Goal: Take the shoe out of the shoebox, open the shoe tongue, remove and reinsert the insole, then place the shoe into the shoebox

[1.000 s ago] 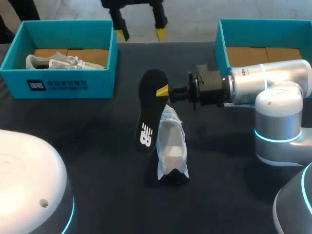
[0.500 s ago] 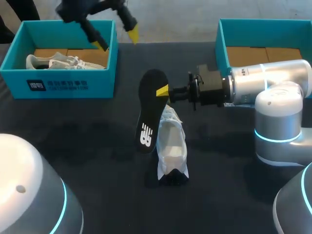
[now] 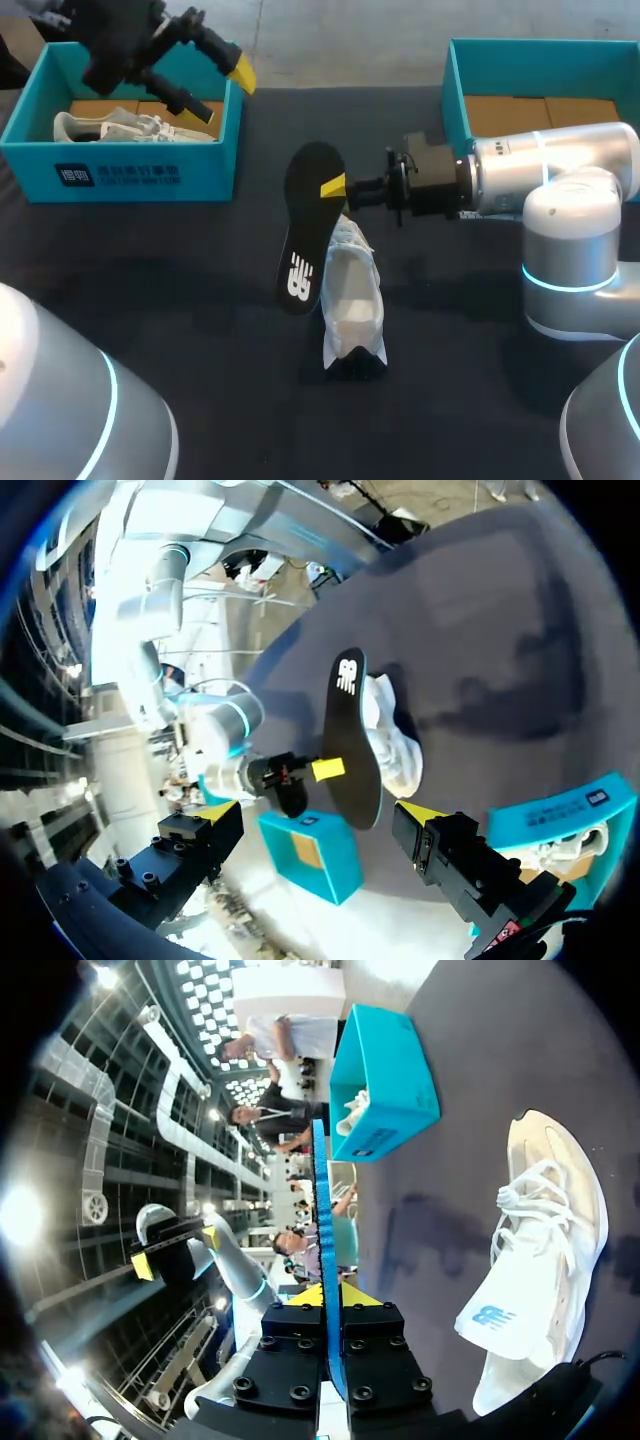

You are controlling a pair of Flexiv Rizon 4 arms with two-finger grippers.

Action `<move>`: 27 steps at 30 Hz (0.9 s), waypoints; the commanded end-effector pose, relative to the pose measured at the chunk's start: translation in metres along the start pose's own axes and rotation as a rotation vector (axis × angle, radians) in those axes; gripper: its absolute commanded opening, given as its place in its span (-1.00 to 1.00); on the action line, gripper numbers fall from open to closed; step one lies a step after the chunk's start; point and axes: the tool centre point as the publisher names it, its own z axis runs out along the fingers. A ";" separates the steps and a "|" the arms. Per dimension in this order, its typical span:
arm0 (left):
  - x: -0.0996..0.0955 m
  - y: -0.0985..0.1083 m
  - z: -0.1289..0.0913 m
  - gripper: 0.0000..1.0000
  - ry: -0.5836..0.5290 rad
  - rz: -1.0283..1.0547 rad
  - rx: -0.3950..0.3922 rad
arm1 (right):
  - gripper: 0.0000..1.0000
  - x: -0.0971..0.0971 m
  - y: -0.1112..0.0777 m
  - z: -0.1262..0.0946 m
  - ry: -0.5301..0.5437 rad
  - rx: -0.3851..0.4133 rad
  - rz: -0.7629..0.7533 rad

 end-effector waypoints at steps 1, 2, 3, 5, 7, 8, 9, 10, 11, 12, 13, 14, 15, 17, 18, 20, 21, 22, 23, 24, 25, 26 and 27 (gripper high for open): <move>0.010 -0.004 0.003 1.00 -0.299 0.008 -0.131 | -1.00 0.001 -0.001 0.002 -0.003 -0.003 0.001; 0.011 -0.003 0.003 1.00 -0.313 0.014 -0.131 | -1.00 0.001 -0.001 0.002 -0.003 -0.003 0.001; 0.011 -0.002 0.003 1.00 -0.317 0.017 -0.141 | -1.00 0.001 -0.001 0.002 -0.003 -0.003 0.001; 0.013 0.000 0.003 1.00 -0.354 0.024 -0.143 | -1.00 0.001 -0.001 0.002 -0.003 -0.003 0.001; 0.014 0.001 0.003 1.00 -0.384 0.044 -0.153 | -1.00 0.001 -0.001 0.002 -0.003 -0.003 0.001; 0.015 0.002 0.002 1.00 -0.405 0.048 -0.162 | -1.00 0.001 -0.001 0.002 -0.003 -0.003 0.001; 0.015 0.002 0.002 1.00 -0.405 0.048 -0.162 | -1.00 0.001 -0.001 0.002 -0.003 -0.003 0.001; 0.015 0.002 0.002 1.00 -0.405 0.048 -0.162 | -1.00 0.001 -0.001 0.002 -0.003 -0.003 0.001; 0.015 0.002 0.002 1.00 -0.405 0.048 -0.162 | -1.00 0.001 -0.001 0.002 -0.003 -0.003 0.001; 0.015 0.002 0.002 1.00 -0.405 0.048 -0.162 | -1.00 0.001 -0.001 0.002 -0.003 -0.003 0.001; 0.015 0.002 0.002 1.00 -0.405 0.048 -0.162 | -1.00 0.001 -0.001 0.002 -0.003 -0.003 0.001; 0.015 0.002 0.002 1.00 -0.405 0.048 -0.162 | -1.00 0.001 -0.001 0.002 -0.003 -0.003 0.001; 0.015 0.002 0.002 1.00 -0.405 0.048 -0.162 | -1.00 0.001 -0.001 0.002 -0.003 -0.003 0.001; 0.015 0.002 0.002 1.00 -0.405 0.048 -0.162 | -1.00 0.001 -0.001 0.002 -0.003 -0.003 0.001; 0.015 0.002 0.002 1.00 -0.405 0.048 -0.162 | -1.00 0.001 -0.001 0.002 -0.003 -0.003 0.001; 0.015 0.002 0.002 1.00 -0.405 0.048 -0.162 | -1.00 0.001 -0.001 0.002 -0.003 -0.003 0.001; 0.015 0.002 0.002 1.00 -0.405 0.048 -0.162 | -1.00 0.001 -0.001 0.002 -0.003 -0.003 0.001; 0.015 0.002 0.002 1.00 -0.405 0.048 -0.162 | -1.00 0.001 -0.001 0.002 -0.003 -0.003 0.001; 0.015 0.002 0.002 1.00 -0.405 0.048 -0.162 | -1.00 0.001 -0.001 0.002 -0.003 -0.003 0.001; 0.015 0.002 0.002 1.00 -0.405 0.048 -0.162 | -1.00 0.001 -0.001 0.002 -0.003 -0.003 0.001; 0.018 0.000 0.006 1.00 -0.422 0.057 -0.142 | -1.00 0.001 -0.001 0.002 -0.003 -0.003 0.001; 0.022 -0.001 0.009 1.00 -0.436 0.050 -0.149 | -1.00 0.001 -0.001 0.002 -0.003 -0.003 0.001; 0.025 -0.001 0.012 1.00 -0.451 0.047 -0.142 | -1.00 0.001 -0.001 0.002 -0.003 -0.003 0.001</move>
